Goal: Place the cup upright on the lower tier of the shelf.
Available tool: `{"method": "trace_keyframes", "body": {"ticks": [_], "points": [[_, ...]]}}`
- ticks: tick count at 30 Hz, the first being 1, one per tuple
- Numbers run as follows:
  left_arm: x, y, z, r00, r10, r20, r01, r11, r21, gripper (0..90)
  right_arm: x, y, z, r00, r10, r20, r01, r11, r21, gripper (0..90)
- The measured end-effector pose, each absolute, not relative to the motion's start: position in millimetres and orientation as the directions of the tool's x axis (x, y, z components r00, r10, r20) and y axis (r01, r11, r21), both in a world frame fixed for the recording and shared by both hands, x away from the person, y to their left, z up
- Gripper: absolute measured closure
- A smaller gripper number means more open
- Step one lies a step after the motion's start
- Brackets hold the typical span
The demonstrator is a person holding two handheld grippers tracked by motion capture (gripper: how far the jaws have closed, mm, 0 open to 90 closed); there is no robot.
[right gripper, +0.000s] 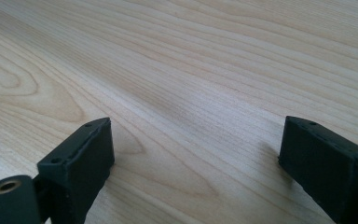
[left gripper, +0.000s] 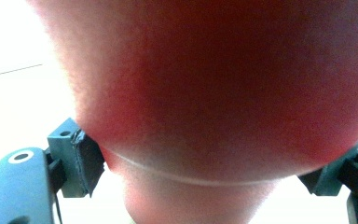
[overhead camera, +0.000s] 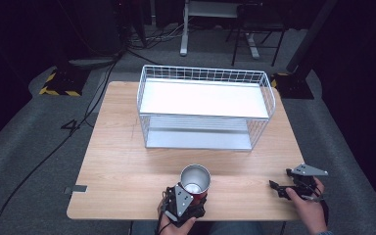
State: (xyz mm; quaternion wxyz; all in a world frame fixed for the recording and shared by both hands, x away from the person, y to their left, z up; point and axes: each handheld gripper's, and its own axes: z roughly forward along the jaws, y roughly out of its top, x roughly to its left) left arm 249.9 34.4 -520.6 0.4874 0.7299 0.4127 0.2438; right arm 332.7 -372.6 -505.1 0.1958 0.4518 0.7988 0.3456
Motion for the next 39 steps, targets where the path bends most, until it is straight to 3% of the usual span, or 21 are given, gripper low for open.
{"method": "trace_keyframes", "body": {"ticks": [23,39], "points": [[256,44,-481,0.582,0.811,-0.051,0.327,-0.177,0.928,17.1,333,-373,-505,-0.515,0.857,-0.001,0.587,0.353,0.729,10.2],[292,48,-461,0.617,0.786,-0.029,0.312,-0.210,0.927,17.1,333,-373,-505,-0.515,0.857,-0.002,0.586,0.354,0.729,10.1]]}}
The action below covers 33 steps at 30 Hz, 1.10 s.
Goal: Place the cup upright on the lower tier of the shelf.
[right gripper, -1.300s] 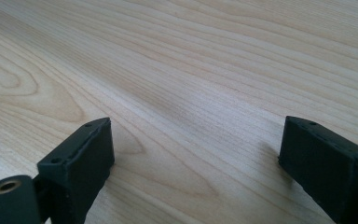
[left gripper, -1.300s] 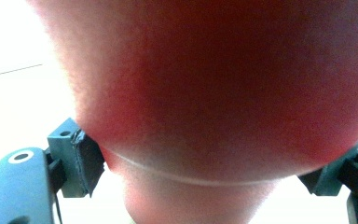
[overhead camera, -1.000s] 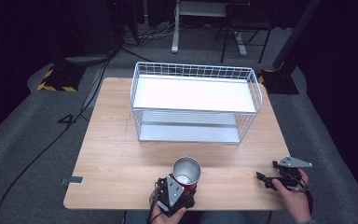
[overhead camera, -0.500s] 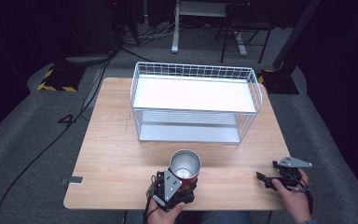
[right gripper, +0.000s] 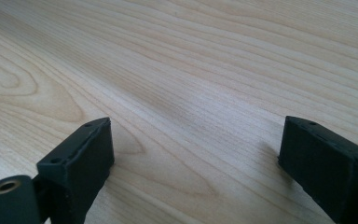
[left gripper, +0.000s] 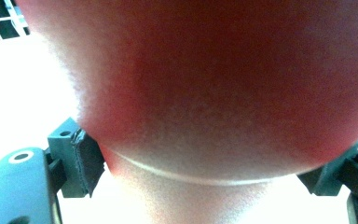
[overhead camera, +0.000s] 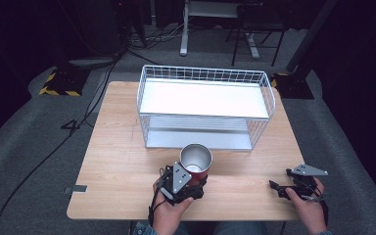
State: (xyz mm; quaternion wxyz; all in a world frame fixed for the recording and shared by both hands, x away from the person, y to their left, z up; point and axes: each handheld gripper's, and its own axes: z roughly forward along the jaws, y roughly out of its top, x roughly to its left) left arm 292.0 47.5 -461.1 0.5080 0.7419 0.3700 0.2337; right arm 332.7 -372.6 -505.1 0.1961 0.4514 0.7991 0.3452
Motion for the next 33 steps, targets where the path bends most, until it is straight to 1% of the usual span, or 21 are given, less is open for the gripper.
{"method": "trace_keyframes", "body": {"ticks": [2,11,13,20,23,31,33], "points": [[298,48,-460,0.615,0.788,-0.023,0.308,-0.214,0.927,17.1,333,-373,-505,-0.515,0.857,-0.002,0.586,0.354,0.729,10.1],[334,53,-463,0.622,0.781,-0.047,0.323,-0.201,0.925,17.1,333,-373,-505,-0.514,0.858,-0.005,0.585,0.355,0.729,9.7],[345,54,-467,0.624,0.780,-0.053,0.325,-0.197,0.925,17.1,334,-372,-505,-0.513,0.859,0.000,0.591,0.353,0.725,7.3],[370,54,-473,0.621,0.780,-0.073,0.348,-0.191,0.918,17.1,338,-371,-506,-0.503,0.864,-0.005,0.599,0.353,0.719,3.4],[380,50,-475,0.612,0.787,-0.083,0.364,-0.187,0.912,17.1,339,-371,-506,-0.501,0.866,-0.004,0.601,0.351,0.718,3.3],[406,43,-476,0.608,0.788,-0.100,0.366,-0.166,0.916,17.0,339,-371,-506,-0.501,0.866,-0.004,0.601,0.351,0.718,3.3],[412,42,-477,0.605,0.787,-0.122,0.369,-0.141,0.919,17.1,339,-371,-506,-0.501,0.865,-0.004,0.601,0.351,0.718,3.3]]}}
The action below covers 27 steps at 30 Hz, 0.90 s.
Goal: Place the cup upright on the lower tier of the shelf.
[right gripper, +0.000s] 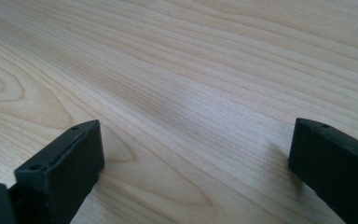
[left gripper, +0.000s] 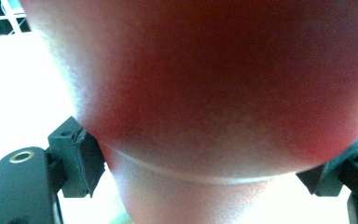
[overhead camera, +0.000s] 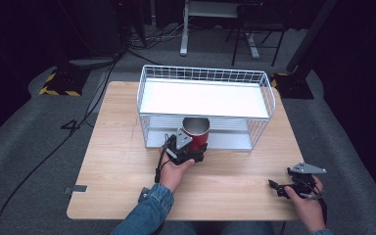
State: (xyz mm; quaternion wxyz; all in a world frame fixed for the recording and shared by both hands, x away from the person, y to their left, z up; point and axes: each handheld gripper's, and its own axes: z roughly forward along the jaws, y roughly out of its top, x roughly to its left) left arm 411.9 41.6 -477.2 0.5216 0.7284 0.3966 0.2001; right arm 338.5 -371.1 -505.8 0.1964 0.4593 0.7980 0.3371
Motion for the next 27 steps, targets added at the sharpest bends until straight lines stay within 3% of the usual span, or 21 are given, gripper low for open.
{"method": "trace_keyframes", "body": {"ticks": [27], "points": [[471,28,-497,0.542,0.833,-0.111,0.397,-0.138,0.907,17.0,338,-371,-506,-0.515,0.857,-0.001,0.598,0.360,0.717,2.8]]}}
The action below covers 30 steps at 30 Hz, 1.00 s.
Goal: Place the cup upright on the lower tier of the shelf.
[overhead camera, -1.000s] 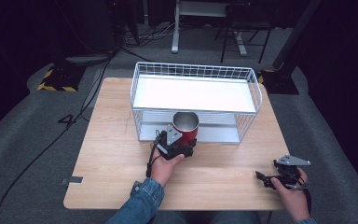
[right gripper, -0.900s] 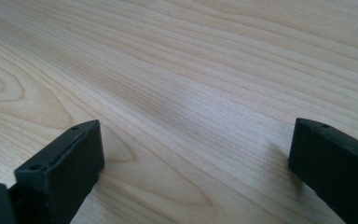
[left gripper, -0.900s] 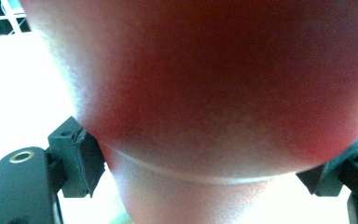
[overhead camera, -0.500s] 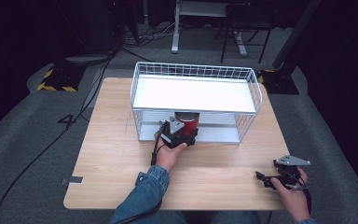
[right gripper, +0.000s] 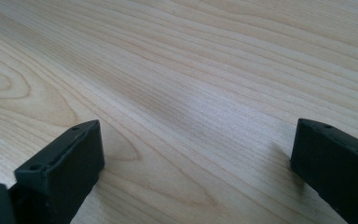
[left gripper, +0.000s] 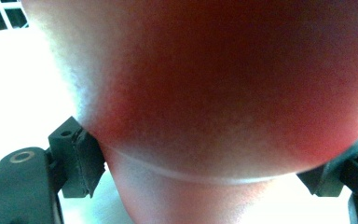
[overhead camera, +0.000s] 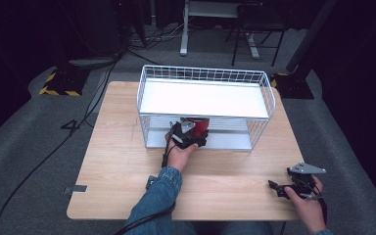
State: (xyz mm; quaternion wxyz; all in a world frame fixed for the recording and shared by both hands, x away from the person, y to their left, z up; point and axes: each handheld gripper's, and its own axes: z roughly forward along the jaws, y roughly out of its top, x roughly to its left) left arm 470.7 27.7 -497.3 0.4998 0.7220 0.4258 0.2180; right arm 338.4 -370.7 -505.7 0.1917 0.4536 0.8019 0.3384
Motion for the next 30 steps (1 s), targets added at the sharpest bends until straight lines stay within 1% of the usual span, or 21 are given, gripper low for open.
{"method": "trace_keyframes", "body": {"ticks": [2,6,8,12,13,17,22,28,29,30], "points": [[474,25,-498,0.555,0.825,-0.108,0.393,-0.146,0.908,16.9,338,-371,-506,-0.515,0.857,-0.001,0.598,0.360,0.717,2.7],[475,23,-497,0.543,0.834,-0.102,0.404,-0.153,0.902,16.8,338,-371,-506,-0.517,0.856,-0.001,0.597,0.361,0.716,2.6],[475,21,-498,0.555,0.827,-0.093,0.400,-0.168,0.901,16.5,338,-371,-506,-0.518,0.856,-0.002,0.597,0.362,0.716,2.6],[475,19,-497,0.546,0.834,-0.073,0.393,-0.179,0.902,16.0,338,-371,-506,-0.521,0.854,-0.001,0.595,0.364,0.716,2.6],[475,18,-497,0.551,0.833,-0.055,0.387,-0.196,0.901,15.4,338,-371,-506,-0.520,0.854,0.000,0.596,0.363,0.717,2.6],[473,18,-496,0.546,0.835,-0.061,0.381,-0.183,0.906,15.2,338,-371,-506,-0.520,0.854,0.000,0.596,0.363,0.716,2.6],[470,18,-492,0.542,0.840,-0.005,0.375,-0.237,0.896,15.2,338,-371,-506,-0.520,0.854,0.000,0.596,0.363,0.716,2.6],[461,23,-484,0.533,0.845,-0.034,0.407,-0.221,0.886,15.4,338,-371,-506,-0.520,0.854,0.000,0.596,0.363,0.716,2.6],[461,23,-484,0.533,0.845,-0.034,0.407,-0.221,0.886,15.3,338,-371,-506,-0.520,0.854,0.000,0.596,0.363,0.716,2.6],[460,25,-483,0.542,0.840,-0.015,0.398,-0.241,0.885,15.3,338,-371,-506,-0.520,0.854,-0.001,0.595,0.363,0.717,2.6]]}}
